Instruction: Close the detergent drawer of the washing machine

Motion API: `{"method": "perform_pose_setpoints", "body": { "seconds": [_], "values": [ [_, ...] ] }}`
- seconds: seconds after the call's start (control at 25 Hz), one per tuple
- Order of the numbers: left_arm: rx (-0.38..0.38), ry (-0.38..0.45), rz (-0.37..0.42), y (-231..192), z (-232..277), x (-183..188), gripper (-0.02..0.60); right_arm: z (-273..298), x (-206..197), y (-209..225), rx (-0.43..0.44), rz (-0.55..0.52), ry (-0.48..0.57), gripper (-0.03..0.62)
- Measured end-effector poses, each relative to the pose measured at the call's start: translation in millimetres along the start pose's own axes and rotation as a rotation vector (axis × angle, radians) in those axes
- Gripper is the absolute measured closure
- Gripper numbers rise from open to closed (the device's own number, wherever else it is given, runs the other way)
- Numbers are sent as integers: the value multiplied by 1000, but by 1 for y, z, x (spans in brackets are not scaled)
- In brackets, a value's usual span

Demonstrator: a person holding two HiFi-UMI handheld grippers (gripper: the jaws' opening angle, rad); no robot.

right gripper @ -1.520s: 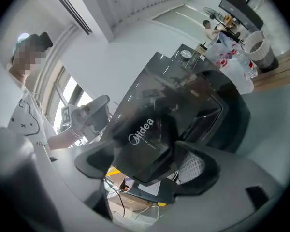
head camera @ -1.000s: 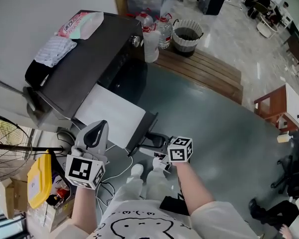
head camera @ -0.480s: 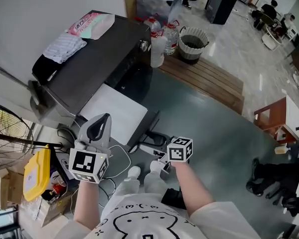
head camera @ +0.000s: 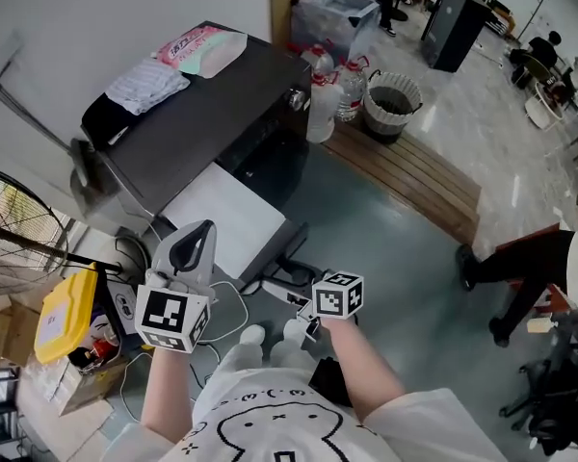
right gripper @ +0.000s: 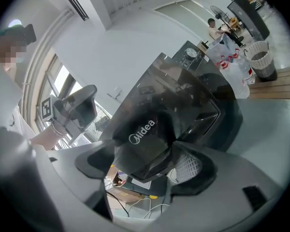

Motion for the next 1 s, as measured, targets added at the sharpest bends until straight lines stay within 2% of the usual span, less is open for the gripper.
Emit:
{"method": "perform_pose_setpoints", "body": {
  "seconds": [0.6,1.0],
  "values": [
    [90,11,13,2,-11,2,565,5,2,-3,-2,8,1,221],
    [95,14,31,-13,-19,4,565,25,2,-2,-6,4,-2,221]
  ]
}}
Point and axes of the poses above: the fingertips, and each gripper's own axes: z forward along the fingers, y to its right, x out of its top, the point moved 8 cm from there along -z, backward along the fingers, and after that the axes turned 12 degrees about y, right-handed, at the moved point
